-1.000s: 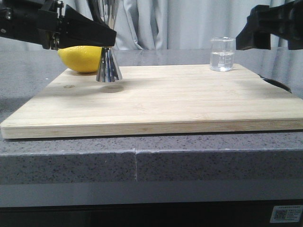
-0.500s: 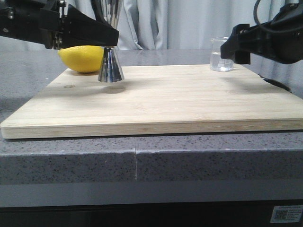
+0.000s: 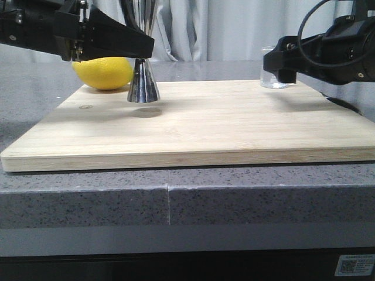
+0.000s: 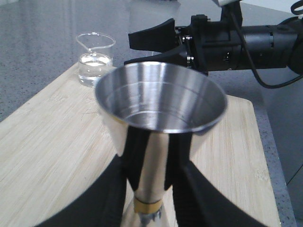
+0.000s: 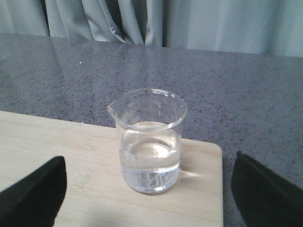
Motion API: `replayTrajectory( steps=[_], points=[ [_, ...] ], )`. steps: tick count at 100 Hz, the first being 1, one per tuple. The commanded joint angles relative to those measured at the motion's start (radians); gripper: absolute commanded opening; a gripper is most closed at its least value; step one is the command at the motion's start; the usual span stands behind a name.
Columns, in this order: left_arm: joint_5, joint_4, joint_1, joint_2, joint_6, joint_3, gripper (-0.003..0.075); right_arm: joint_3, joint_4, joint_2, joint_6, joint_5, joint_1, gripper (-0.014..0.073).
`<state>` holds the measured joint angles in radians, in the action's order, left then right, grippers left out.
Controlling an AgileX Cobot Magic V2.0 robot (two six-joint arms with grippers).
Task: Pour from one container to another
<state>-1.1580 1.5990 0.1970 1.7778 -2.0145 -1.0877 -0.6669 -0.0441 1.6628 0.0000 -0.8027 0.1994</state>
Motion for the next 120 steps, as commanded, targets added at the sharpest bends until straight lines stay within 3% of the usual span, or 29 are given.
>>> replayTrajectory(
  steps=[1, 57, 92, 120],
  points=[
    [-0.111, 0.07, 0.008, -0.037, -0.004, -0.03, 0.0189, -0.039, -0.009, -0.018, 0.0, -0.097, 0.002, 0.0638],
    [-0.111, 0.068, 0.008, -0.039, -0.004, -0.03, 0.0189, -0.212, -0.027, 0.07, 0.012, 0.007, 0.002, 0.0637],
    [-0.111, 0.068, 0.008, -0.039, -0.004, -0.03, 0.0189, -0.221, -0.028, 0.089, 0.018, 0.004, 0.002, 0.0633],
    [-0.111, 0.068, 0.008, -0.039, -0.004, -0.03, 0.0189, -0.221, -0.028, 0.089, 0.018, 0.004, 0.002, 0.0413]
  ],
)
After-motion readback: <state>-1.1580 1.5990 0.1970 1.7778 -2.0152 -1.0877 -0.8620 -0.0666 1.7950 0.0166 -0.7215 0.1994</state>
